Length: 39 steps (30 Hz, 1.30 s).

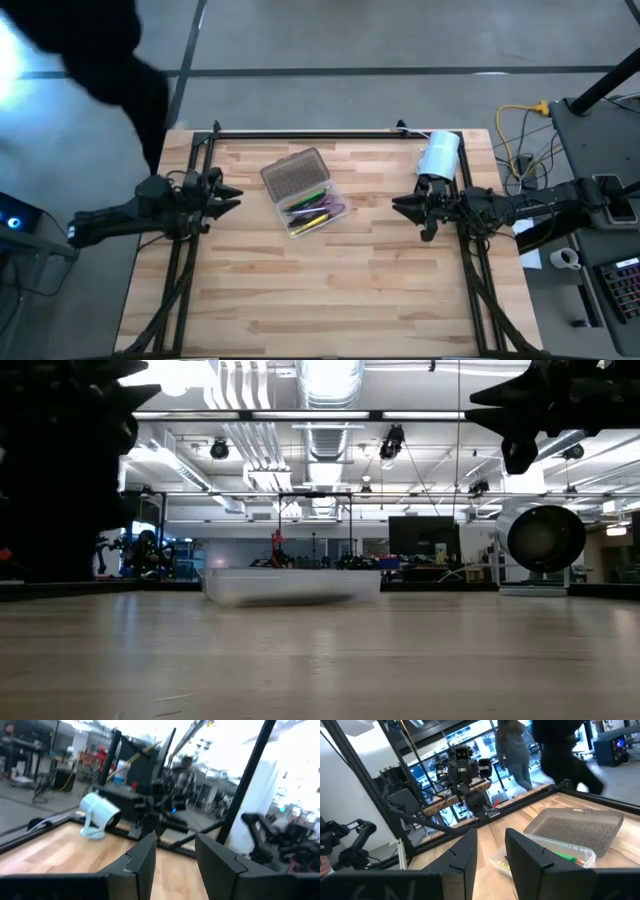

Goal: Pick & place school supplies into a supply box
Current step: Close the black supply box

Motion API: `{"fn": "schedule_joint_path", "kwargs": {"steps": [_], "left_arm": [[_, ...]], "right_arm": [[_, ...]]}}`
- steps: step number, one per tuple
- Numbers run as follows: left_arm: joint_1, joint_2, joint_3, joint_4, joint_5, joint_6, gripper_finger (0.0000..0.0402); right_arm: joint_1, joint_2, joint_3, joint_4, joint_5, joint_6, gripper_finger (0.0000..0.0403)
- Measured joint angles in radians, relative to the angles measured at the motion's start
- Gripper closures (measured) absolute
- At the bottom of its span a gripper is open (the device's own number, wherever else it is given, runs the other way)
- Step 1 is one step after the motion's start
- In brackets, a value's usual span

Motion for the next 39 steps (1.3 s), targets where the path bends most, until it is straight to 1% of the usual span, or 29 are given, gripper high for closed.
{"fn": "schedule_joint_path", "kwargs": {"steps": [3, 6, 8, 10, 11, 13, 17, 19, 21, 22, 23, 24, 26, 28, 30, 32, 33, 34, 36, 37, 39], "left_arm": [[0.0, -0.072, -0.038, -0.029, -0.008, -0.016, 0.0279], [0.0, -0.123, -0.045, -0.021, -0.03, -0.043, 0.0279], [0.0, -0.127, -0.03, -0.009, -0.045, -0.078, 0.0279], [0.0, -0.1, -0.011, -0.013, -0.105, -0.116, 0.0279], [0.0, -0.075, 0.005, -0.01, -0.144, -0.134, 0.0279], [0.0, -0.002, 0.032, 0.009, -0.191, -0.172, 0.0279], [0.0, 0.209, 0.087, 0.087, -0.193, -0.312, 0.0279], [0.0, 0.325, 0.13, 0.143, -0.192, -0.389, 0.0279], [0.0, 0.427, 0.188, 0.141, -0.183, -0.457, 0.0279], [0.001, 0.474, 0.228, 0.108, -0.179, -0.463, 0.0279], [0.003, 0.517, 0.275, 0.033, -0.175, -0.465, 0.0279], [0.006, 0.556, 0.33, -0.078, -0.173, -0.46, 0.0279], [0.022, 0.632, 0.44, -0.307, -0.186, -0.394, 0.0279], [0.033, 0.705, 0.531, -0.486, -0.211, -0.37, 0.0279], [0.04, 0.753, 0.628, -0.581, -0.275, -0.365, 0.0279], [0.064, 0.792, 0.695, -0.672, -0.384, -0.351, 0.0279], [0.083, 0.812, 0.719, -0.708, -0.422, -0.329, 0.0279], [0.107, 0.832, 0.738, -0.713, -0.429, -0.305, 0.0279], [0.17, 0.865, 0.76, -0.724, -0.397, -0.257, 0.0279], [0.201, 0.876, 0.762, -0.735, -0.355, -0.229, 0.0279], [0.266, 0.907, 0.755, -0.698, -0.243, -0.189, 0.0279]], "right_arm": [[0.0, 0.0, -0.008, 0.012, 0.0, -0.001, 0.031], [0.0, -0.001, -0.01, 0.051, -0.004, -0.016, 0.0309], [0.0, -0.001, 0.001, 0.057, -0.004, -0.023, 0.031], [0.0, 0.007, 0.025, 0.055, 0.005, -0.02, 0.031], [0.0, 0.016, 0.045, 0.056, 0.026, -0.019, 0.031], [0.0, 0.051, 0.093, 0.056, 0.074, -0.026, 0.031], [-0.004, 0.173, 0.217, 0.051, 0.139, -0.078, 0.031], [-0.005, 0.249, 0.283, 0.041, 0.154, -0.1, 0.031], [-0.005, 0.322, 0.346, 0.018, 0.157, -0.094, 0.031], [-0.005, 0.358, 0.38, -0.009, 0.157, -0.085, 0.031], [-0.004, 0.387, 0.415, -0.047, 0.155, -0.071, 0.031], [-0.002, 0.412, 0.453, -0.103, 0.154, -0.044, 0.031], [0.0, 0.446, 0.532, -0.284, 0.164, 0.025, 0.0311], [0.0, 0.475, 0.607, -0.492, 0.196, 0.092, 0.0314], [-0.001, 0.497, 0.665, -0.662, 0.215, 0.14, 0.0319], [-0.002, 0.512, 0.711, -0.737, 0.216, 0.227, 0.0323], [-0.004, 0.513, 0.726, -0.765, 0.217, 0.262, 0.0324], [-0.006, 0.511, 0.736, -0.788, 0.217, 0.285, 0.0326], [-0.006, 0.515, 0.745, -0.797, 0.218, 0.304, 0.0327], [-0.007, 0.516, 0.748, -0.797, 0.218, 0.318, 0.0327], [-0.007, 0.516, 0.752, -0.794, 0.215, 0.346, 0.0327]]}}
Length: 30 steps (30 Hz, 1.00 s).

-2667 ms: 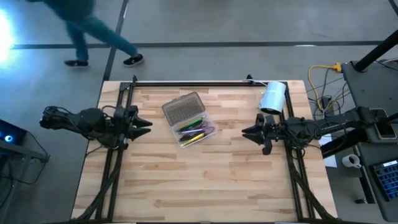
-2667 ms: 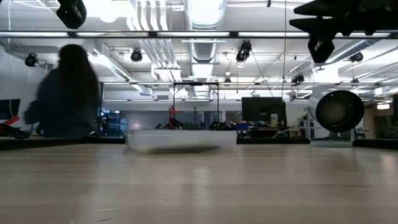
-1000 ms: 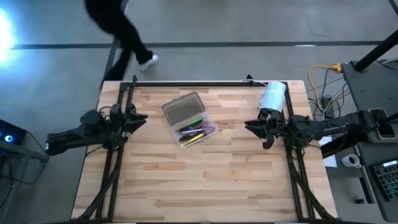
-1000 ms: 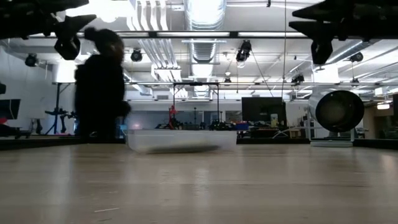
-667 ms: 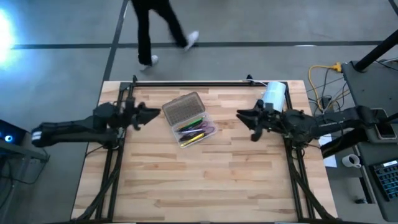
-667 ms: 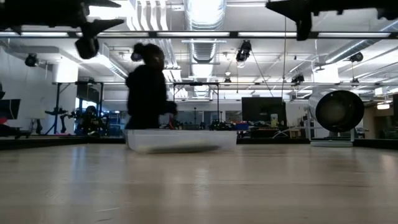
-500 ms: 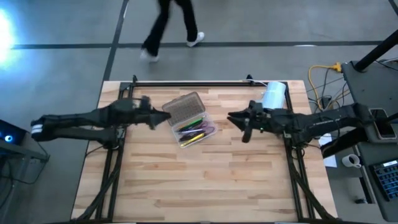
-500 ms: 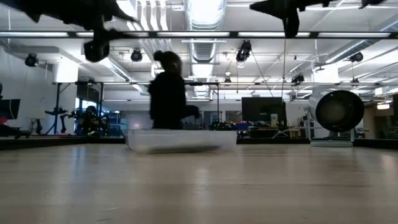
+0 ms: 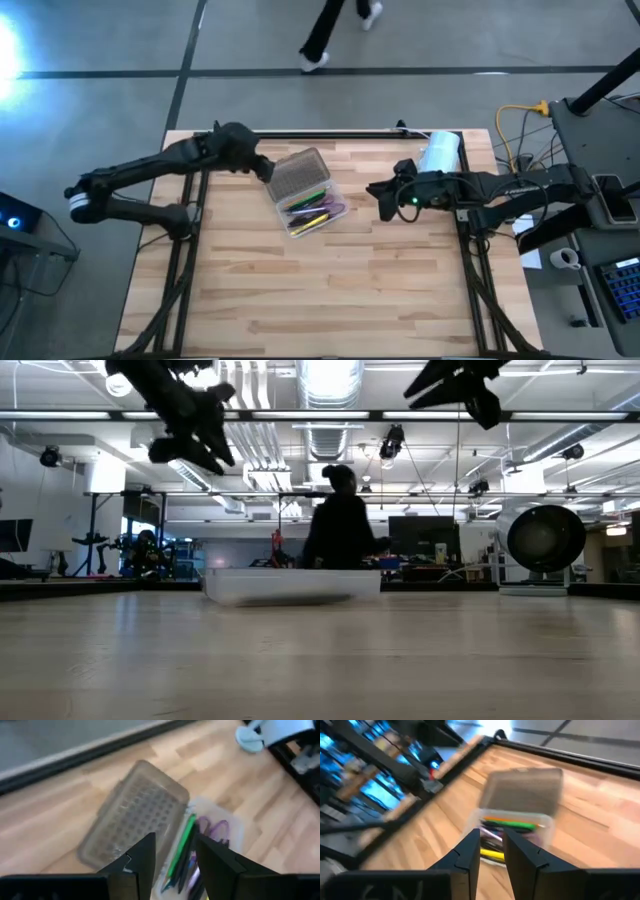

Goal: Pick & place school supplies into a supply box
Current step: Close the black supply box

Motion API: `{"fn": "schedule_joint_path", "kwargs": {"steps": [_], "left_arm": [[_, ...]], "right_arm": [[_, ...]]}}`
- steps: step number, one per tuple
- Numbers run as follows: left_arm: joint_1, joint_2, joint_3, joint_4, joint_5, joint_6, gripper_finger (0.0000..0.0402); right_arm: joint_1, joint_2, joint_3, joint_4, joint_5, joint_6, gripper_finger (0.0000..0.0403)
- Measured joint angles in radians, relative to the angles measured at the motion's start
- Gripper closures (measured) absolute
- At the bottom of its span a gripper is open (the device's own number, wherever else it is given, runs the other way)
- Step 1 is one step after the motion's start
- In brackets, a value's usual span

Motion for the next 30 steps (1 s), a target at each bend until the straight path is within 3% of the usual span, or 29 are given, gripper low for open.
{"fn": "schedule_joint_path", "kwargs": {"steps": [2, 7, 14, 20, 24, 28, 30], "left_arm": [[0.07, 0.043, -0.014, 0.009, 0.101, 0.025, 0.0279], [0.238, 0.156, -0.008, 0.006, 0.243, 0.08, 0.0279], [0.418, 0.26, 0.039, 0.027, 0.254, 0.092, 0.0279], [0.496, 0.393, 0.082, 0.028, 0.338, 0.138, 0.0284], [0.503, 0.486, 0.121, 0.005, 0.359, 0.219, 0.0325], [0.506, 0.557, 0.168, -0.018, 0.358, 0.298, 0.0388], [0.514, 0.595, 0.191, -0.026, 0.341, 0.327, 0.0395]], "right_arm": [[0.001, 0.008, 0.014, 0.033, -0.005, 0.028, 0.0326], [0.003, 0.044, 0.048, 0.04, -0.008, 0.027, 0.0322], [0.005, 0.162, 0.094, 0.037, -0.02, 0.041, 0.0325], [-0.029, 0.315, 0.15, -0.116, -0.038, 0.035, 0.0341], [-0.032, 0.423, 0.209, -0.248, -0.05, 0.036, 0.0385], [-0.037, 0.498, 0.25, -0.319, -0.075, 0.047, 0.0394], [-0.038, 0.533, 0.253, -0.319, -0.105, 0.073, 0.0394]]}}
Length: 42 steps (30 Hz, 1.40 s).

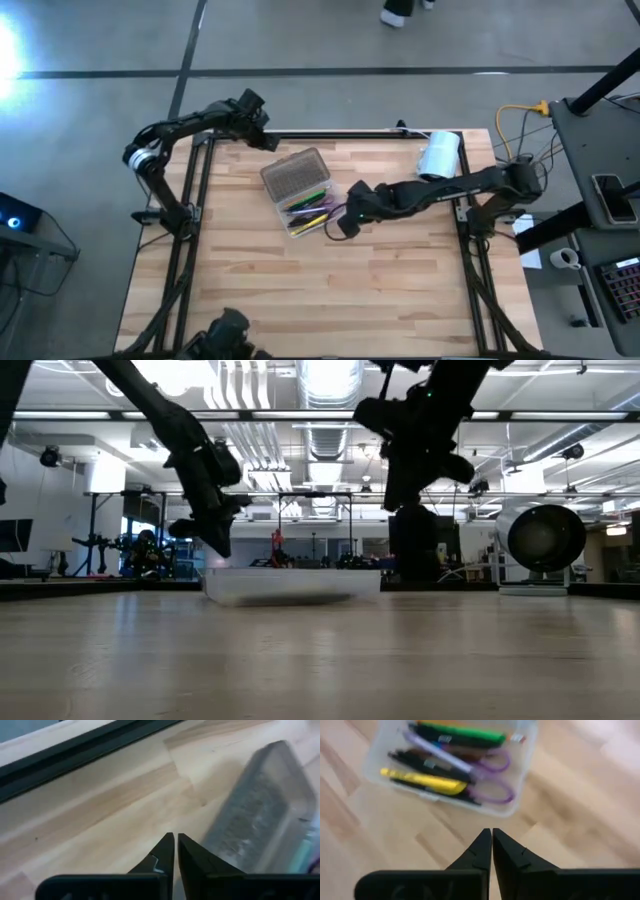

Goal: Pick & place school supplies into a supply box
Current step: Close the black supply box

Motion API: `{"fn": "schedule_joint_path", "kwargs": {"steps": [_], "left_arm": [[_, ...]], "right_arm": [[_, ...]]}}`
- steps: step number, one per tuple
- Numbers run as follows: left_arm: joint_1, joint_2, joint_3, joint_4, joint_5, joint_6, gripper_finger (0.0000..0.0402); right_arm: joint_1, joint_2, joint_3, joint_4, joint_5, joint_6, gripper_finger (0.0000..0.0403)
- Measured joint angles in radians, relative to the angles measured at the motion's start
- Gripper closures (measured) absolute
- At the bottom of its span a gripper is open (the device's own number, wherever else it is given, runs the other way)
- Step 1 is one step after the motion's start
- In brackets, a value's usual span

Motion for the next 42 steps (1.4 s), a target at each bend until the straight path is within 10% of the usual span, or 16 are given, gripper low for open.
{"fn": "schedule_joint_path", "kwargs": {"steps": [8, 42], "left_arm": [[0.034, 0.112, 0.059, -0.012, 0.015, 0.043, 0.0401], [-0.031, 0.145, -0.049, 0.033, 0.312, 0.119, 0.0402]], "right_arm": [[0.002, 0.116, -0.02, 0.067, -0.168, 0.114, 0.0394], [-0.035, 0.331, -0.02, 0.296, -0.222, 0.187, 0.0394]]}}
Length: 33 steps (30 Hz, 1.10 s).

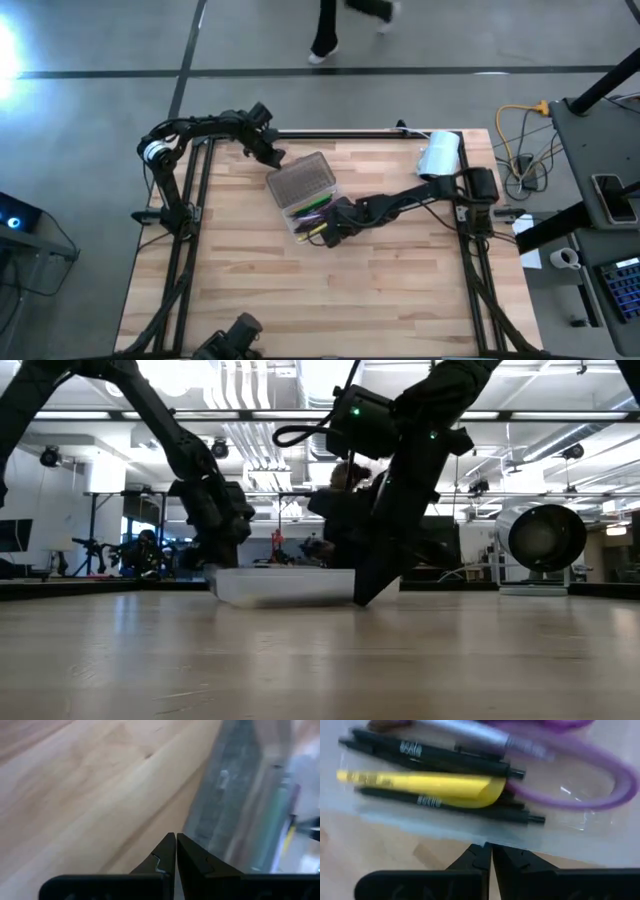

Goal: Pick & place school supplies into a supply box
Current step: Close the black supply box

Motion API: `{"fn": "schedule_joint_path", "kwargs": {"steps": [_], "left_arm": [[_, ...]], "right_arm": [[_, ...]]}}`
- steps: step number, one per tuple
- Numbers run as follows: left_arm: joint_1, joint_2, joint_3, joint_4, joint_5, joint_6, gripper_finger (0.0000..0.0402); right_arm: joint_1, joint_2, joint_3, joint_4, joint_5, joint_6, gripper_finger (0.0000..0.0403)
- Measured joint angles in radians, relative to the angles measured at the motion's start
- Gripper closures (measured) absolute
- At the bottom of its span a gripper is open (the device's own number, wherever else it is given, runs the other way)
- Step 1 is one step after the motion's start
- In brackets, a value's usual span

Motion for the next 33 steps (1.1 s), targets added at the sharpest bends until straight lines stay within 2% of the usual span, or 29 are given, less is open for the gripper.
{"fn": "schedule_joint_path", "kwargs": {"steps": [8, 11, 20, 26, 33], "left_arm": [[0.002, -0.007, 0.044, -0.044, 0.125, -0.043, 0.0401], [-0.01, -0.021, 0.049, -0.046, 0.138, -0.069, 0.0401], [-0.036, -0.14, 0.052, -0.05, 0.291, -0.153, 0.0401], [-0.079, -0.242, 0.051, -0.036, 0.284, -0.218, 0.0401], [-0.267, -0.237, 0.047, 0.021, 0.205, -0.28, 0.0402]], "right_arm": [[-0.032, -0.003, -0.001, -0.005, 0.019, -0.004, 0.0394], [-0.038, -0.003, -0.001, -0.006, 0.018, -0.023, 0.0394], [-0.053, -0.004, -0.002, -0.006, 0.026, -0.077, 0.0394], [-0.064, -0.005, -0.002, 0.005, 0.087, -0.111, 0.0394], [-0.086, -0.005, -0.003, 0.005, 0.091, -0.156, 0.0394]]}}
